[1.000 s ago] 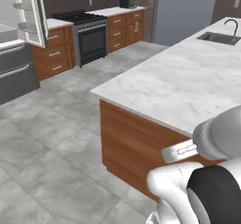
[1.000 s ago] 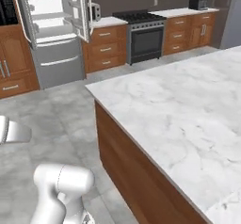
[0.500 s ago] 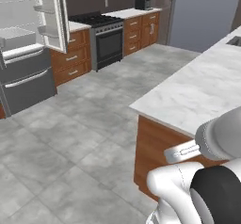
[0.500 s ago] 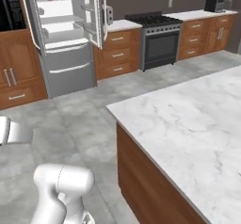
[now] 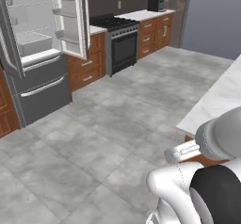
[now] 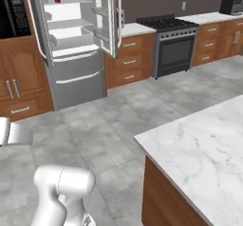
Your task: Open the fridge, grab two sodas, and place both sodas inside the bowl with ice on the dining counter.
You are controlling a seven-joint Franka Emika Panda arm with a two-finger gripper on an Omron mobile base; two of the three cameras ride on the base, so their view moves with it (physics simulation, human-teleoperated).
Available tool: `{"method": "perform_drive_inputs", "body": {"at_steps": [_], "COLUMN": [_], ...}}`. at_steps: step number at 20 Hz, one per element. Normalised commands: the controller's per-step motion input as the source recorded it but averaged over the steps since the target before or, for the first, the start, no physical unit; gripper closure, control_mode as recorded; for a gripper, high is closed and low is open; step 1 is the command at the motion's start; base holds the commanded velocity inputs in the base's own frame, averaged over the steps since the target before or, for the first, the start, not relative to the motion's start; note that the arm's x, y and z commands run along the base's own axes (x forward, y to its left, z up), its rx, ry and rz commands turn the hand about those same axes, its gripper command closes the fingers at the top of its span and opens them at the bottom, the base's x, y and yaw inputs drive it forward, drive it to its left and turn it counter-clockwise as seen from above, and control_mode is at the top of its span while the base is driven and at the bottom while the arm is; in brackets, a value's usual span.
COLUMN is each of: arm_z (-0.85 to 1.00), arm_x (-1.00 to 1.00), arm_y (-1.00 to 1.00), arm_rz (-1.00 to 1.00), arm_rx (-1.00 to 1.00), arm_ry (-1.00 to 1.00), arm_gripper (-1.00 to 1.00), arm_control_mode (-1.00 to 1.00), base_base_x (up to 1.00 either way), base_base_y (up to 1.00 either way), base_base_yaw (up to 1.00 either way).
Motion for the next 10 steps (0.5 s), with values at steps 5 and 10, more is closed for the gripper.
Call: {"method": "perform_drive_inputs", "body": {"at_steps": [5,10], "arm_z": [0.0,0.0], "arm_x": [0.0,0.0], "arm_y": [0.0,0.0], "arm_rz": [0.0,0.0], "arm_rx": [0.0,0.0], "arm_ry": [0.0,0.0], "arm_gripper": [-1.0,-1.0], "arm_control_mode": [1.0,1.0], "base_base_x": [1.0,1.0], "base_base_y": [0.83,0.65], "base_base_yaw": [-0.01,0.0]}}
